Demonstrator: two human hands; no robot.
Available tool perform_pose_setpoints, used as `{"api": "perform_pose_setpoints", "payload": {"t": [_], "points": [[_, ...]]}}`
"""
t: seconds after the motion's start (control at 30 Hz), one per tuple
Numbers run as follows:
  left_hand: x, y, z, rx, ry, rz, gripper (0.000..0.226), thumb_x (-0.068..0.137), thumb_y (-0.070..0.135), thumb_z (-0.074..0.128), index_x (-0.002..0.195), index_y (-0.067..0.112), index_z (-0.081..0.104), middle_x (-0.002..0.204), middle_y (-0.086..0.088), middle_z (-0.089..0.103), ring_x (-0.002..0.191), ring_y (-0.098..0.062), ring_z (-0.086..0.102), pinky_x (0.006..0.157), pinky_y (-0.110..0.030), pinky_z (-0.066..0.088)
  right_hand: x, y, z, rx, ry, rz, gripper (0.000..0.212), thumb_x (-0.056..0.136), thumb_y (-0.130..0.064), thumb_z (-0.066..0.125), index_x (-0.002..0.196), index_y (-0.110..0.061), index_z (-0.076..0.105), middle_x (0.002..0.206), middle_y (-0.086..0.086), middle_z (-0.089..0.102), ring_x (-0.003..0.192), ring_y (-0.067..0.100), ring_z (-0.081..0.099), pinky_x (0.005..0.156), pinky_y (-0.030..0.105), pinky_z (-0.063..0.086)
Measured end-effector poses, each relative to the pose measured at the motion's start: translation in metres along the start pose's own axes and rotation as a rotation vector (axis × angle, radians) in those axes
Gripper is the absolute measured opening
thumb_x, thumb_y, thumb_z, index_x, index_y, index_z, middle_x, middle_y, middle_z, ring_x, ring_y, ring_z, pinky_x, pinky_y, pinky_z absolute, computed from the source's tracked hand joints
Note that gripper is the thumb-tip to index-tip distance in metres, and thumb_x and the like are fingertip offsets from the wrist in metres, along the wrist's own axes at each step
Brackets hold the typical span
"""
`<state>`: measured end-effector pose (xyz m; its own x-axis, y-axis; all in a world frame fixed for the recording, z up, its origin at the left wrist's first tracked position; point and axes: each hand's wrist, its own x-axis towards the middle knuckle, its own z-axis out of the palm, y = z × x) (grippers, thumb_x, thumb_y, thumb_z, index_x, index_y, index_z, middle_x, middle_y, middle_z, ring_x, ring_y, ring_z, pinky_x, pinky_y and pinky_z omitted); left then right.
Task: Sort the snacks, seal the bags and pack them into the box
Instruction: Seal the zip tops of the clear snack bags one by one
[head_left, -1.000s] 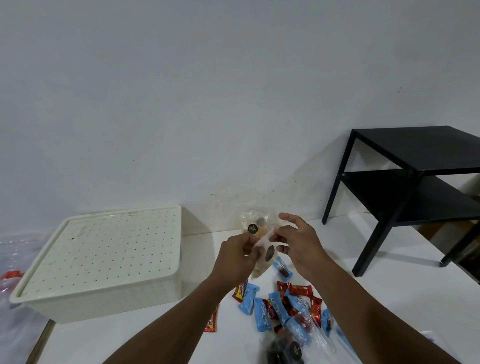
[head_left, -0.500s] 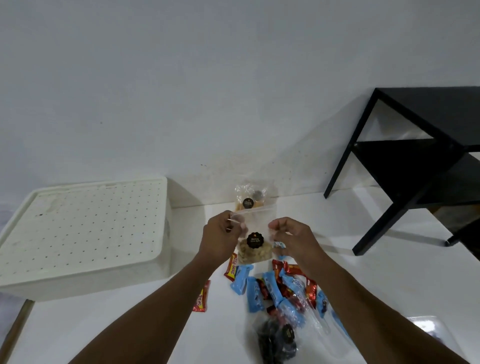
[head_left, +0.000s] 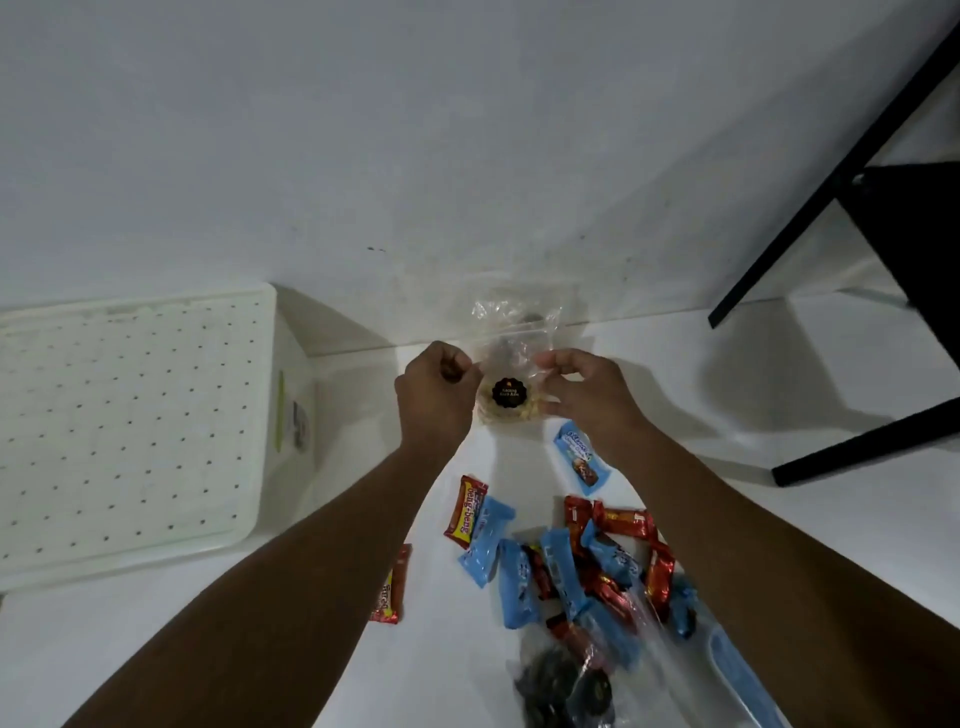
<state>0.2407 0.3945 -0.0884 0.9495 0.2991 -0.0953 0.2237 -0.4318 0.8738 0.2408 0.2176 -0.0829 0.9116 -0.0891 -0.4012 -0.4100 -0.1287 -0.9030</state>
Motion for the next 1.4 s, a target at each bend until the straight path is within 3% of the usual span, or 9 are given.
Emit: {"api": "perform_pose_setpoints", "payload": {"t": [0.1,0.17,0.43,0.6,0.73,0.87,1.0,1.2,1.4], "points": [[0.014,-0.014,0.007,0.055,-0.082,0.002,0.009,0.085,0.018,0.076,0.092,0.021,0.071,0.083,0.012,0.071,0.078,-0.006,0.068,0.078,-0.012,0.052,0.021,0.011,0.002,0.010,-0.009,0.064,0.027,0.089,0.000,0.063,0.113,-0.011,0.069,0.110,0.006,0.062,0.100,0.027,0.068,0.092,0.047,0.057],[0.016,-0.022,0.008,0.083,-0.169,-0.002,0.028,0.086,0.023,0.076,0.113,0.018,0.070,0.109,0.007,0.073,0.096,-0.012,0.070,0.089,-0.025,0.055,0.026,0.017,0.002,0.006,-0.019,0.096,0.027,0.088,-0.005,0.065,0.109,-0.022,0.070,0.112,0.000,0.063,0.107,0.024,0.066,0.098,0.045,0.055],[-0.022,-0.022,-0.010,0.251,-0.440,-0.040,0.066,0.090,0.034,0.072,0.149,0.025,0.043,0.149,-0.006,0.051,0.118,-0.025,0.063,0.100,-0.031,0.045,-0.010,0.016,-0.013,-0.067,0.070,0.113,0.039,0.089,-0.014,0.066,0.127,-0.022,0.061,0.126,0.001,0.053,0.112,0.020,0.057,0.100,0.039,0.049],[-0.082,-0.022,-0.020,0.280,-0.594,-0.103,0.067,0.087,0.041,0.073,0.145,0.025,0.044,0.135,-0.008,0.059,0.116,-0.025,0.061,0.096,-0.032,0.049,-0.075,0.032,-0.026,-0.127,0.122,0.111,0.014,0.090,-0.011,0.062,0.098,-0.021,0.069,0.099,0.001,0.067,0.095,0.020,0.062,0.090,0.041,0.054],[-0.147,-0.034,-0.015,0.302,-0.740,-0.068,0.051,0.089,0.027,0.073,0.133,0.014,0.052,0.116,-0.007,0.063,0.104,-0.020,0.062,0.085,-0.024,0.046,-0.145,0.069,-0.032,-0.296,0.167,0.141,0.019,0.087,-0.015,0.060,0.077,-0.029,0.070,0.096,0.005,0.072,0.092,0.028,0.067,0.086,0.045,0.057],[-0.207,-0.049,-0.006,0.333,-0.821,0.053,0.033,0.090,0.024,0.072,0.118,0.008,0.063,0.110,0.000,0.069,0.091,-0.006,0.062,0.080,-0.008,0.044,-0.212,0.122,-0.035,-0.492,0.299,0.165,0.015,0.090,-0.014,0.058,0.085,-0.010,0.071,0.086,0.005,0.068,0.086,0.025,0.065,0.072,0.030,0.046],[-0.242,-0.061,0.005,0.460,-0.783,0.029,0.043,0.088,0.045,0.063,0.125,0.026,0.059,0.119,0.003,0.068,0.110,-0.020,0.063,0.096,-0.040,0.052,-0.254,0.171,-0.038,-0.519,0.411,0.292,0.019,0.085,-0.019,0.066,0.104,-0.020,0.066,0.109,0.004,0.059,0.102,0.026,0.062,0.093,0.036,0.050],[-0.250,-0.065,0.018,0.510,-0.791,-0.015,0.033,0.091,0.006,0.057,0.119,0.021,0.067,0.111,-0.002,0.069,0.096,-0.015,0.063,0.083,-0.025,0.053,-0.276,0.175,-0.043,0.151,0.183,0.655,0.022,0.091,-0.020,0.065,0.113,-0.021,0.061,0.112,0.004,0.059,0.102,0.022,0.055,0.081,0.040,0.055],[-0.258,-0.061,0.016,0.317,-0.774,-0.136,0.011,0.090,0.026,0.071,0.092,0.018,0.064,0.092,0.000,0.066,0.091,-0.015,0.062,0.078,-0.027,0.052,-0.275,0.178,-0.037,0.282,0.205,0.566,0.020,0.094,-0.016,0.061,0.113,-0.019,0.060,0.117,0.008,0.061,0.105,0.025,0.059,0.073,0.037,0.058]]}}
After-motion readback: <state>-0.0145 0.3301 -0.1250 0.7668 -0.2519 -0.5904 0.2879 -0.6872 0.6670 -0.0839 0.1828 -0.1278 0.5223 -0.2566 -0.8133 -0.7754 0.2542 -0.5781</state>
